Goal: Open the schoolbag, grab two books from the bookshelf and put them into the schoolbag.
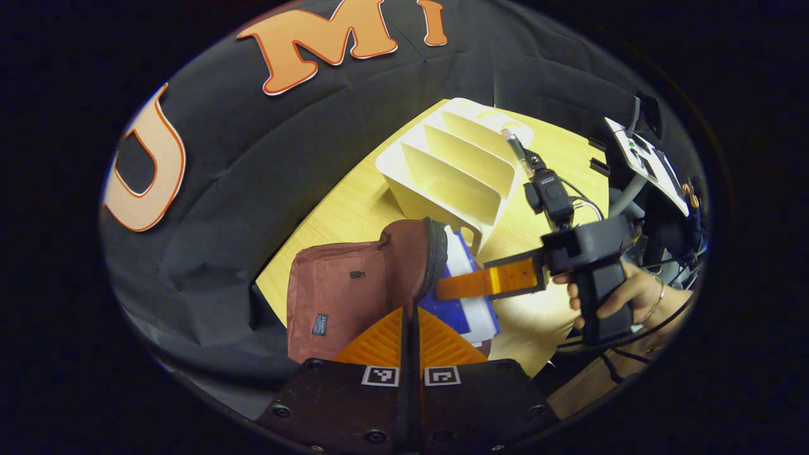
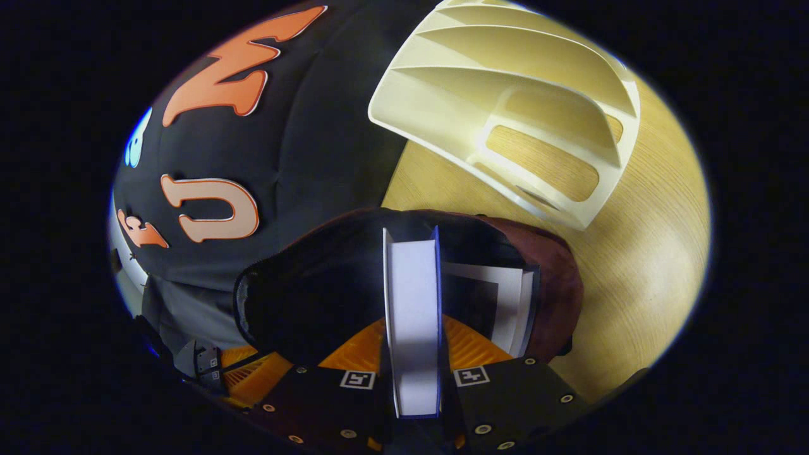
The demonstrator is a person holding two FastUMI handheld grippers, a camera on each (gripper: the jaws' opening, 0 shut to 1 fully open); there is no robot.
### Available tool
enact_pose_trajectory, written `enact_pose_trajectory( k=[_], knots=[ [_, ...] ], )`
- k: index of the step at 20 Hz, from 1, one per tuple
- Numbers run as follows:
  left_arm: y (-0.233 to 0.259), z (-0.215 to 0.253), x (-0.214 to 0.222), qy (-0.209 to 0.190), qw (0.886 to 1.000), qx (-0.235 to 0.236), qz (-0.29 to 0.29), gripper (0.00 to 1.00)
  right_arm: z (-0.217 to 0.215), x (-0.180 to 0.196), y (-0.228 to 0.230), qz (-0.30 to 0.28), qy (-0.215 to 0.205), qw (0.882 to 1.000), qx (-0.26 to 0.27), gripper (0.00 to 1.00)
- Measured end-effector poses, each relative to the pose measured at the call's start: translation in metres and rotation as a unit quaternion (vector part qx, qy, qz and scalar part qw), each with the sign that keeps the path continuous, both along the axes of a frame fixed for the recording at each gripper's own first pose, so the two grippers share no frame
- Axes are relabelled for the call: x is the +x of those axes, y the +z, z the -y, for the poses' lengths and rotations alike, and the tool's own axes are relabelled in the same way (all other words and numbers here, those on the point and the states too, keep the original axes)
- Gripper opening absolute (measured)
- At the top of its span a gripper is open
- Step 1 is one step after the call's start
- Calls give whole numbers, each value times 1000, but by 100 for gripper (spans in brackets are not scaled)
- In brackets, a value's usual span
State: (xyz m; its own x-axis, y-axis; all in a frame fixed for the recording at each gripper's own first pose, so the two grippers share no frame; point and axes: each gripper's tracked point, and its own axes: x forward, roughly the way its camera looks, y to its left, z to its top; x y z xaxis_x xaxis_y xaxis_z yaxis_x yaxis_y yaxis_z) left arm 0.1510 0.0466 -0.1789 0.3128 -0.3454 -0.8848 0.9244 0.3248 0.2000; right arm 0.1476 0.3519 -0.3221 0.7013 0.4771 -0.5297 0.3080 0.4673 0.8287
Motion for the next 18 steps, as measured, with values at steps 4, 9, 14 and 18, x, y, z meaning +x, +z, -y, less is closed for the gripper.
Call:
enact_pose_trajectory(
  k=[4, 9, 14, 18],
  knots=[
    [0, 2, 2, -4, 1000, 2, 3, 0, -18, 4, -5, -24, 9, 1000, -18, 32],
    [-6, -7, 9, 14, 1000, 0, -8, 0, -19, -9, -28, -81, 43, 994, -64, 83],
    [-12, -10, 10, 18, 1000, 0, -15, 1, -6, -22, -17, -100, 73, 988, -91, 97],
    [-17, -11, 7, 19, 1000, 4, -19, 1, 24, -24, -7, -87, 62, 988, -108, 98]
  ],
)
